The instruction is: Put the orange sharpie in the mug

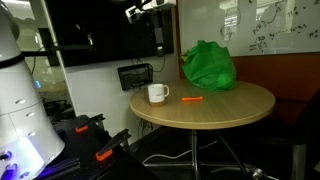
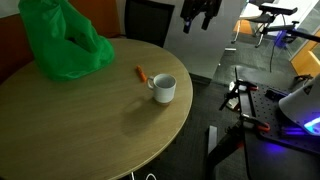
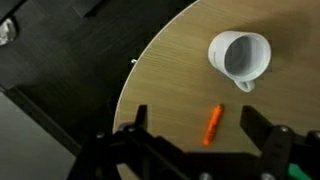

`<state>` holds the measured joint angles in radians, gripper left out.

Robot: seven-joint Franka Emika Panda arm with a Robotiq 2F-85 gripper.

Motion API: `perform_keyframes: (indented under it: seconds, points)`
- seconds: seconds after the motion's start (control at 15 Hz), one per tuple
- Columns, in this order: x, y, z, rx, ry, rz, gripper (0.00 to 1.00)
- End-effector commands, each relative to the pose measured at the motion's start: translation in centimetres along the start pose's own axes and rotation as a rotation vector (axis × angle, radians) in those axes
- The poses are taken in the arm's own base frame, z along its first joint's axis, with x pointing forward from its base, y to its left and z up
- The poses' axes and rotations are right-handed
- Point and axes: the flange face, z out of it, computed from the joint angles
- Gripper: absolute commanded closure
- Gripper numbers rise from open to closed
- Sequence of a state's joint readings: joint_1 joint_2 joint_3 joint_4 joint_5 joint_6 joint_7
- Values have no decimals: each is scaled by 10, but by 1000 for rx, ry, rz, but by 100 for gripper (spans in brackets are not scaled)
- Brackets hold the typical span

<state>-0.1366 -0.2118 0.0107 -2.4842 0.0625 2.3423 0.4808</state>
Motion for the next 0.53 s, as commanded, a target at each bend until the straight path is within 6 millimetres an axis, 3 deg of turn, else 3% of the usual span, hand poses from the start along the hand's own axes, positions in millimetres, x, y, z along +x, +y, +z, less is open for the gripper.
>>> perform_keyframes:
  seconds: [0.0,0.2,0.4,0.47]
  points:
    - [41,-21,31,-20,-26,76,0]
    - [65,-34,51,-7,-16,86,0]
    - [77,-42,41,41,78,124,0]
    - [76,-39,50,20,42,85,0]
